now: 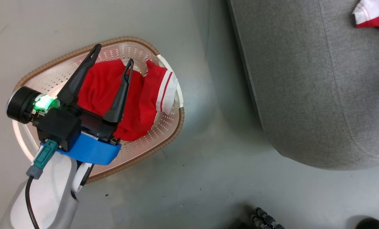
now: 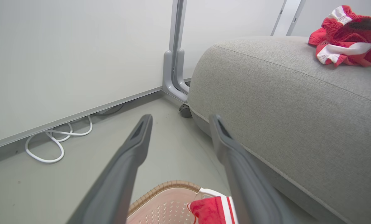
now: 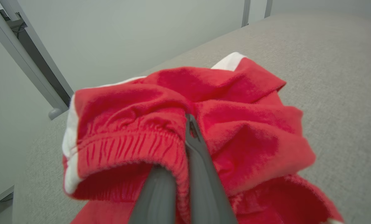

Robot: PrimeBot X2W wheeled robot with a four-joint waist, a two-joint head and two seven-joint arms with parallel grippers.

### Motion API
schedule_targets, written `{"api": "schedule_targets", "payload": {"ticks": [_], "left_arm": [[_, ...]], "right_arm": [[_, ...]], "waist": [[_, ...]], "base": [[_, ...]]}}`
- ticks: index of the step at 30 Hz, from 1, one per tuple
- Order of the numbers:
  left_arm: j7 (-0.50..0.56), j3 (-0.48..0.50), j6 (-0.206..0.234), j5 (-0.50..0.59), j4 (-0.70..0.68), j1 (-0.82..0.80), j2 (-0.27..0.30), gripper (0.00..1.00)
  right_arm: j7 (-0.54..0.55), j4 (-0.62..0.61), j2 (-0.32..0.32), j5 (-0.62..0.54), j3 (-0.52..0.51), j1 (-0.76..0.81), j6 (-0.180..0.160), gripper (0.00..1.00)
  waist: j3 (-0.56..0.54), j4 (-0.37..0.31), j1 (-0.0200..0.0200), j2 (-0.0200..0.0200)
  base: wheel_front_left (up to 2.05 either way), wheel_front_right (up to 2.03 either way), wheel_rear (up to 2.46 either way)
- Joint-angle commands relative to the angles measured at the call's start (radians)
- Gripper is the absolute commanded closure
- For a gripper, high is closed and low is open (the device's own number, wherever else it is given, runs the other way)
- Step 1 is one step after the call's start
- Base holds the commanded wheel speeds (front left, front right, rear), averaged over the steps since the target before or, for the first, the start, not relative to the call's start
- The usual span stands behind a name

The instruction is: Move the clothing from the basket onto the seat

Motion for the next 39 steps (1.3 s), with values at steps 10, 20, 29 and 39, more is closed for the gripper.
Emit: {"api": "schedule_targets", "payload": {"ticks": [10,20,29,39], "left_arm": [[-0.005,-0.01,-0.001,-0.004,0.015,0.0,-0.009,0.0],[-0.005,-0.021,-0.001,-0.02,0.052,0.01,-0.049,0.0],[-0.005,-0.005,-0.002,-0.059,0.119,0.078,-0.147,0.0],[-0.005,0.093,-0.002,-0.073,0.214,0.209,-0.232,0.0]], "right_arm": [[-0.007,-0.031,0.047,-0.058,-0.075,0.031,0.0,0.0],[-0.008,-0.061,0.073,-0.106,-0.063,0.096,0.0,0.0],[-0.008,-0.146,0.067,-0.143,0.002,0.272,0.0,0.0],[0.006,-0.337,0.129,-0.201,0.12,0.538,0.0,0.0]], "waist": [[-0.024,0.003,-0.0003,0.0],[-0.103,0.015,-0.0003,0.0],[-0.31,0.079,-0.0003,0.0],[-0.562,0.143,-0.0003,0.0]], "base": [[0.0,0.0,0.0],[0.0,0.0,0.0],[0.0,0.0,0.0],[0.0,0.0,0.0]]}}
